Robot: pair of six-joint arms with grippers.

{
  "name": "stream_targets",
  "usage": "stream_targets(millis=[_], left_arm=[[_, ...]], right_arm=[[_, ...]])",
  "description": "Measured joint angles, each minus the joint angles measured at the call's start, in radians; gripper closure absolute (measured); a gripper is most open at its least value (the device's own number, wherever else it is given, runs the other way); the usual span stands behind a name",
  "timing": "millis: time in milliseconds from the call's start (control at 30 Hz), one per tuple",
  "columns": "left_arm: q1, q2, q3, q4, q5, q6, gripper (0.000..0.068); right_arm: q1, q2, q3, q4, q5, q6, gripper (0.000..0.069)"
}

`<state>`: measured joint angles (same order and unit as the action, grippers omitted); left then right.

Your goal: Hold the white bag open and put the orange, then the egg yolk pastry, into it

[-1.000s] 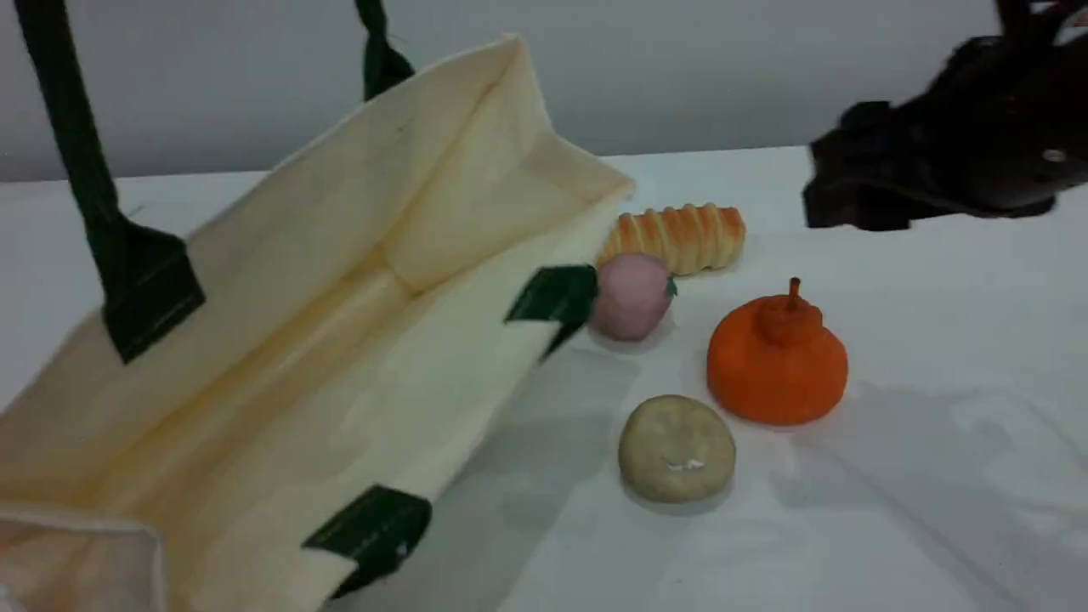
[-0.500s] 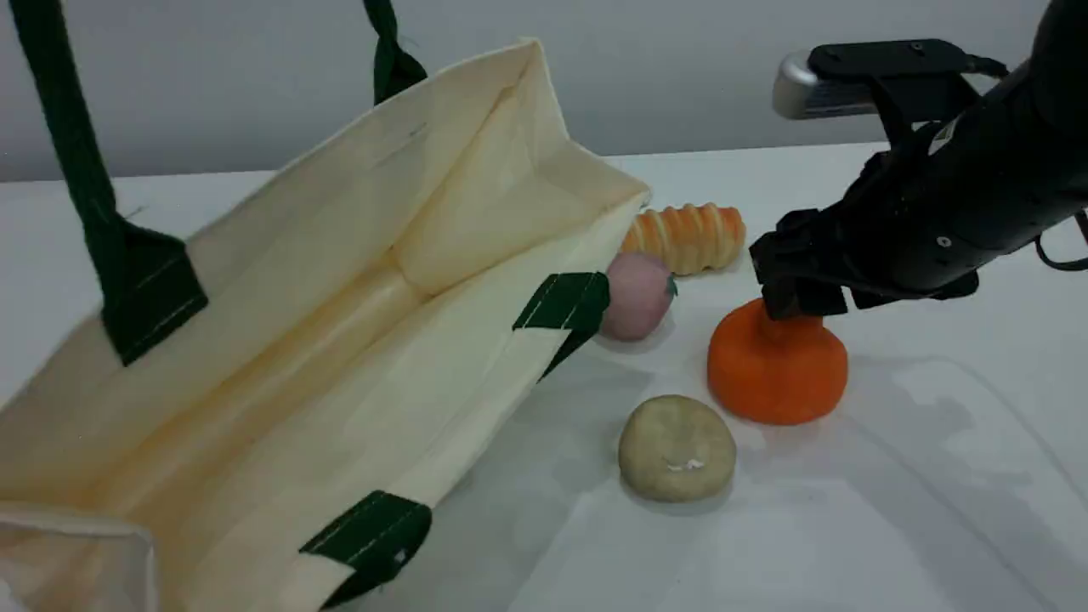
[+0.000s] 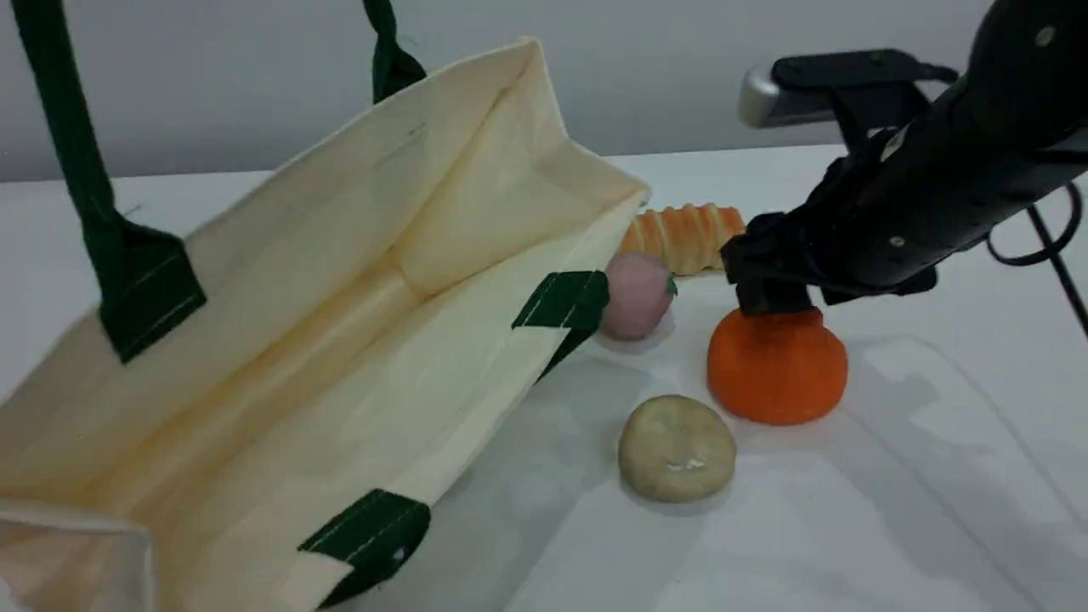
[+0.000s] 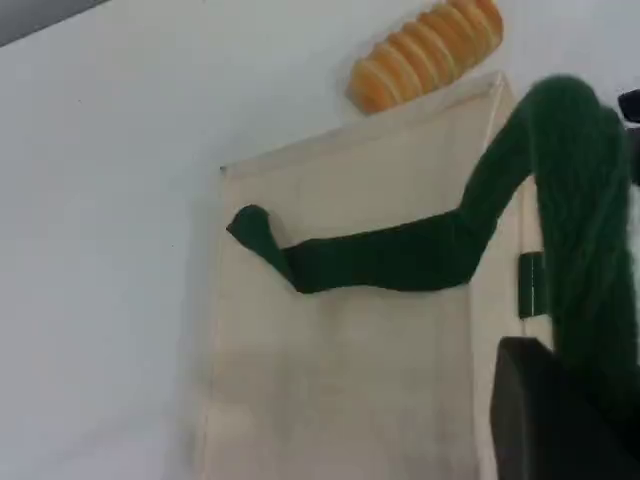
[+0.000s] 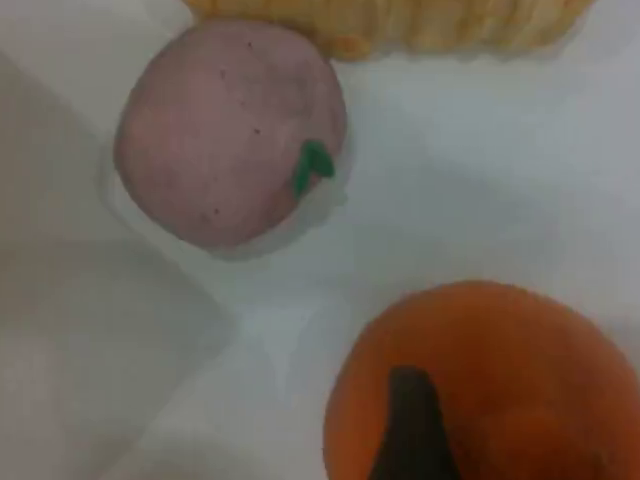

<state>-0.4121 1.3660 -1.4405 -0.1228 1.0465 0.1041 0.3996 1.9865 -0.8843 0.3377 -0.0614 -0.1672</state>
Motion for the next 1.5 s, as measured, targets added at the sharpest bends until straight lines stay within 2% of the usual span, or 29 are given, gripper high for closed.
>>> stream_targets(millis=[133,233,333,400,467,700,767,900,1000,1167,1300,1500], left_arm=[[0.000,0.000,0.000,0.000,0.000,0.000,0.0603],[0.000,0.000,0.000,0.000,0.000,0.000,0.0603],[0.000,0.000,0.000,0.000,0.000,0.000,0.0603],[0.000,0.000,0.000,0.000,0.000,0.000,0.0603],[0.000,0.000,0.000,0.000,0.000,0.000,0.0603],[0.000,0.017,0.001,-0.001,0.001,0.011,0.0603],[0.000,0.027,0.001,-0.004,0.001,0.012,0.0603],[0.000,0.037,0.001,-0.003,0.000,0.018,0.0603],[0.000,0.037,0.001,-0.003,-0.001,0.018,0.0603],[0.000,0.038,0.001,-0.004,-0.008,0.022,0.0603],[0.000,0.038,0.001,-0.010,-0.024,0.022,0.0603],[0.000,0.038,-0.034,-0.036,-0.029,0.022,0.0603]], right_arm=[[0.000,0.052,-0.013,-0.004,-0.010,0.000,0.0246],[0.000,0.072,-0.013,-0.004,-0.019,0.000,0.0302],[0.000,0.072,-0.013,-0.004,-0.017,0.000,0.0441],[0.000,0.072,-0.013,-0.004,-0.016,0.000,0.0574],[0.000,0.065,-0.013,-0.004,-0.005,0.000,0.0635],[-0.001,-0.050,-0.010,-0.072,0.215,-0.044,0.0648],[-0.001,-0.112,-0.008,-0.084,0.303,-0.044,0.0648],[-0.001,-0.255,-0.009,-0.083,0.398,-0.044,0.0648],[-0.001,-0.363,-0.009,-0.072,0.505,-0.044,0.0648],[-0.001,-0.525,-0.009,0.044,0.595,-0.089,0.0648],[0.043,-0.613,-0.010,0.225,0.613,-0.229,0.0648],[0.188,-0.595,-0.010,0.472,0.544,-0.422,0.0648]])
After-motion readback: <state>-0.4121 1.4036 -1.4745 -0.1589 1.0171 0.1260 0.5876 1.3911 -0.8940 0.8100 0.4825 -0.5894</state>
